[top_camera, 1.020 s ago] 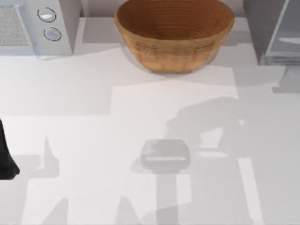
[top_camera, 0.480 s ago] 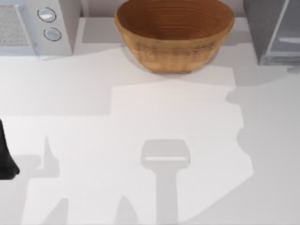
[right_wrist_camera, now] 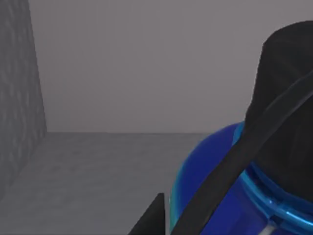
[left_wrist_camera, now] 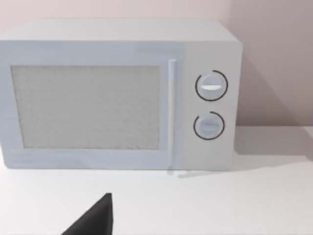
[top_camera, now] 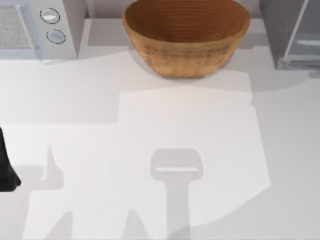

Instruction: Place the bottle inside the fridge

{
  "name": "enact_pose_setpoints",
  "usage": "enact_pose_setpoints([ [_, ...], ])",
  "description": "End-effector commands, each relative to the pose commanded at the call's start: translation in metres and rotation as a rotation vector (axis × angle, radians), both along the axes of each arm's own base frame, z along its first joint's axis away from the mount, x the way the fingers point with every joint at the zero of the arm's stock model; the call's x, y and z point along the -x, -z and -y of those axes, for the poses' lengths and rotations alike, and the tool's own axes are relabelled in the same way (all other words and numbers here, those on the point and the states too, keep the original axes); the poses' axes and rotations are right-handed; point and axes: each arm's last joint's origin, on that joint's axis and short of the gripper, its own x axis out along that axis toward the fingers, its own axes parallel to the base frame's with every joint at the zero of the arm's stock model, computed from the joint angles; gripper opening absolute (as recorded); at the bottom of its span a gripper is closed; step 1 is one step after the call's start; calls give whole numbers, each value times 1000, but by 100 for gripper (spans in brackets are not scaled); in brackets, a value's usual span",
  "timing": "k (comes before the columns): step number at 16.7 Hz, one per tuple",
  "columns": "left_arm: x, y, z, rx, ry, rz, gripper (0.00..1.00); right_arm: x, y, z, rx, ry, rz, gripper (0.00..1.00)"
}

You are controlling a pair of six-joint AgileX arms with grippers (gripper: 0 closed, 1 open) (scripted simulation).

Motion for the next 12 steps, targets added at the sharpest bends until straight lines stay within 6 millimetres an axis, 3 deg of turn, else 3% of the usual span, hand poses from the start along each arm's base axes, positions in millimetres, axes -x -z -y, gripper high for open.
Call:
enact_pose_setpoints([
  [3, 0, 0, 0, 0, 0, 0, 100, -15, 7, 2, -6, 3, -20, 1],
  [9, 0, 0, 0, 0, 0, 0, 100, -80, 1, 4, -6, 0, 5, 1],
  [12, 0, 0, 0, 0, 0, 0, 100, -97, 0, 1, -1, 0, 3, 1],
])
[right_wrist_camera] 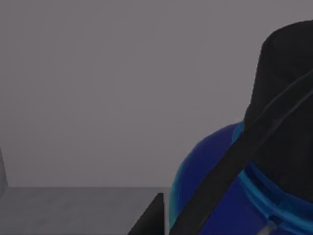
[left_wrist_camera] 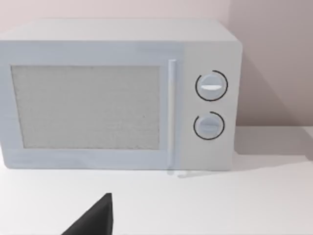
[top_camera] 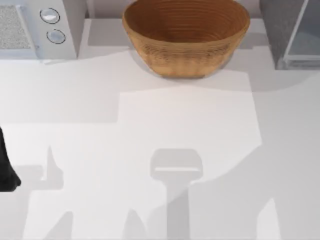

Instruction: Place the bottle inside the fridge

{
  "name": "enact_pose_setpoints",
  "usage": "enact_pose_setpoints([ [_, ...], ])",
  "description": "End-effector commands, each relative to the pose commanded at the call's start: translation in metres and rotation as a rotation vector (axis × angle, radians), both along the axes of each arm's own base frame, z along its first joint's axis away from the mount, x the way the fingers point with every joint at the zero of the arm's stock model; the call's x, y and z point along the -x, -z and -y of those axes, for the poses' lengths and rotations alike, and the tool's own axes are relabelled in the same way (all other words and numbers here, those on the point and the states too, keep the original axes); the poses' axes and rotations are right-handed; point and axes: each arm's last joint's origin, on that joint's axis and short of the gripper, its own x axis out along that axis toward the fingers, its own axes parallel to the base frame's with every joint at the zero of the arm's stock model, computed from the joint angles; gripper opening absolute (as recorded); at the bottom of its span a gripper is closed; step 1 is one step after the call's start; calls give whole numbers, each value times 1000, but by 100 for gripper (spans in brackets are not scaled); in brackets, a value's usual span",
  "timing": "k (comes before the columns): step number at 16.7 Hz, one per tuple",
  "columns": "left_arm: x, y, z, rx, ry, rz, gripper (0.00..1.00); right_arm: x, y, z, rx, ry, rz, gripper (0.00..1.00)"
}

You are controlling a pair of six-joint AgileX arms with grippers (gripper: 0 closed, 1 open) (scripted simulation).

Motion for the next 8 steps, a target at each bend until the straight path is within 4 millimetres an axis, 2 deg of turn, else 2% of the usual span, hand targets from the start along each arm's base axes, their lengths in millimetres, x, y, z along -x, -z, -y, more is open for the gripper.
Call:
enact_pose_setpoints([
  [5, 0, 0, 0, 0, 0, 0, 100, -2, 0, 0, 1, 0, -2, 1],
  [8, 0, 0, 0, 0, 0, 0, 100, -2, 0, 0, 1, 0, -2, 23],
])
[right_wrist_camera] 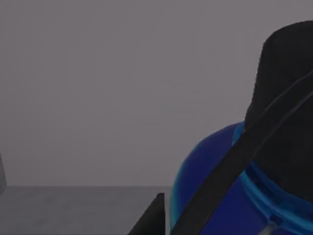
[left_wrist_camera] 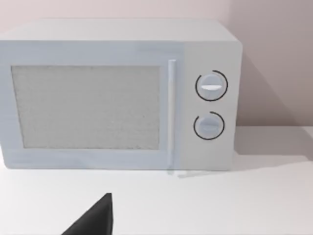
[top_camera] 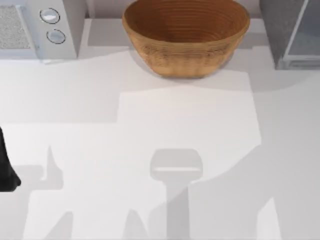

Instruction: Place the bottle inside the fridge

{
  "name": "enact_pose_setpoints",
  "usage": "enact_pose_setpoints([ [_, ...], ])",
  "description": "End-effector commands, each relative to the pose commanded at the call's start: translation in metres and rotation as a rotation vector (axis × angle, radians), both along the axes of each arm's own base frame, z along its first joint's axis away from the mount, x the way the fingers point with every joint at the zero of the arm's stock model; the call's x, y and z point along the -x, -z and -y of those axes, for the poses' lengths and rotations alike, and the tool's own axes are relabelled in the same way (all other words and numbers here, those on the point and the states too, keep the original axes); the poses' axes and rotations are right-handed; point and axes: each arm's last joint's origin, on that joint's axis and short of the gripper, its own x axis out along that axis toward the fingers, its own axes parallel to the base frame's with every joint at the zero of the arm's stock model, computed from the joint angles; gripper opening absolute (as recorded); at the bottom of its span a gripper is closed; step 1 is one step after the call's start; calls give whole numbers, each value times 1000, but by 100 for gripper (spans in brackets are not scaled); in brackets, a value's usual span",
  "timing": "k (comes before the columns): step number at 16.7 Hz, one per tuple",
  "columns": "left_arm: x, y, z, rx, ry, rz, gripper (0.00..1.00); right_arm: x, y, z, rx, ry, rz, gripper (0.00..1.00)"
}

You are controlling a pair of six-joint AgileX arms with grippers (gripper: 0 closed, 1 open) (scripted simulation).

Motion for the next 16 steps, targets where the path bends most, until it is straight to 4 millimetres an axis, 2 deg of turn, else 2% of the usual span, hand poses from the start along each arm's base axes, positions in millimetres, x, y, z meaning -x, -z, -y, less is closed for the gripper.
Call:
enact_pose_setpoints([
  [10, 0, 0, 0, 0, 0, 0, 100, 0, 0, 0, 0, 0, 0, 98],
  [16, 0, 0, 0, 0, 0, 0, 100, 0, 0, 0, 0, 0, 0, 100],
])
